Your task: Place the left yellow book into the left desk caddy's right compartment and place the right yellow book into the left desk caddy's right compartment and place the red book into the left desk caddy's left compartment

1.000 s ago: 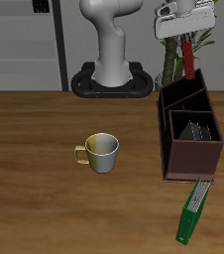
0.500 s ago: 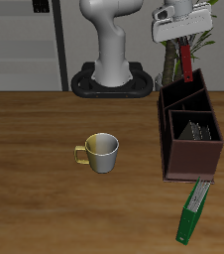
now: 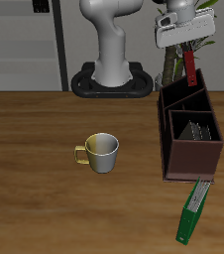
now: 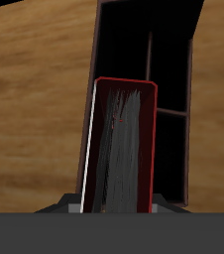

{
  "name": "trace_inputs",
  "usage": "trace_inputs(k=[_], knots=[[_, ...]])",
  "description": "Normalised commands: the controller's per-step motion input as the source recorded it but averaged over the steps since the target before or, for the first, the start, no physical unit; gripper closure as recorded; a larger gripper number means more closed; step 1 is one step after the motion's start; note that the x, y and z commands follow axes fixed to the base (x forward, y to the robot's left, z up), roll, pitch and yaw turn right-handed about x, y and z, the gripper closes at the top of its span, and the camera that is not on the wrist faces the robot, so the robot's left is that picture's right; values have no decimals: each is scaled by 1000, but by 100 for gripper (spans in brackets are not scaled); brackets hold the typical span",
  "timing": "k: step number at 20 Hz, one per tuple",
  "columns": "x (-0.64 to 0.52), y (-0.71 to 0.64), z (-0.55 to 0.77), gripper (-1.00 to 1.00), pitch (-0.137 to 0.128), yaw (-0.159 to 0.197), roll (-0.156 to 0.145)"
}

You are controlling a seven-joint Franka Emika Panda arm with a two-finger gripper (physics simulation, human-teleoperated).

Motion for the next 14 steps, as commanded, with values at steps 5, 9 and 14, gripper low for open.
trace_inputs(k=[5, 9, 14], knots=[[40, -83, -74, 100, 10, -6, -24], [22, -5, -118, 100, 26, -5, 0], [11, 45, -128, 100, 23, -4, 8]])
